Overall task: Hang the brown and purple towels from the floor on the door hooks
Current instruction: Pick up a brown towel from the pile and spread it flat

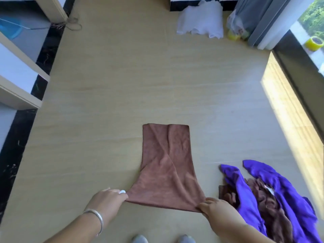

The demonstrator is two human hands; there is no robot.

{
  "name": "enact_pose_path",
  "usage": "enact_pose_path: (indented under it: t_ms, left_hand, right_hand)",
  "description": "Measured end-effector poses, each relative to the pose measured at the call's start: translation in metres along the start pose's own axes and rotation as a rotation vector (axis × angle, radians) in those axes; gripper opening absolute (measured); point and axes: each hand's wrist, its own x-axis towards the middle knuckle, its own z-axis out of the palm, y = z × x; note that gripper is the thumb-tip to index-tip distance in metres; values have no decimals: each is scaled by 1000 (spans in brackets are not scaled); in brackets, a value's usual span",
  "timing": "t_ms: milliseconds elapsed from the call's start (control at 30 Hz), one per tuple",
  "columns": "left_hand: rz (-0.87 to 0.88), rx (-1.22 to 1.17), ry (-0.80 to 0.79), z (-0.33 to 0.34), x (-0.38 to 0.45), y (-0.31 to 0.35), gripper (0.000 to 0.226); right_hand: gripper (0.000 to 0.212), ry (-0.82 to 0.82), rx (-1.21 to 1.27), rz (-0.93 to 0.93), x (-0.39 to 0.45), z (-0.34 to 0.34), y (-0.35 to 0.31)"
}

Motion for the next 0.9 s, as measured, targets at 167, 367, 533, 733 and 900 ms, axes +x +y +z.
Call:
enact_pose_path:
  t_ms: [167,367,533,733,900]
  left_hand:
    - [36,17,-57,43,-3,-5,37]
    - [34,15,-18,2,15,-25,35]
    - [-29,-10,130,-99,26,-48,16]
    - [-69,-7,367,-256,17,-82,21]
    - [-124,-115,549,-367,-9,-105,23]
  right_hand:
    - [21,3,-76,44,5,12,-16]
    - [27,13,-200,128,34,-40,-4]
    - [20,119,-261,210,52,-151,5]
    - [30,350,-246,233,52,-311,-8]
    - [27,530,-276,243,32,-420,-29]
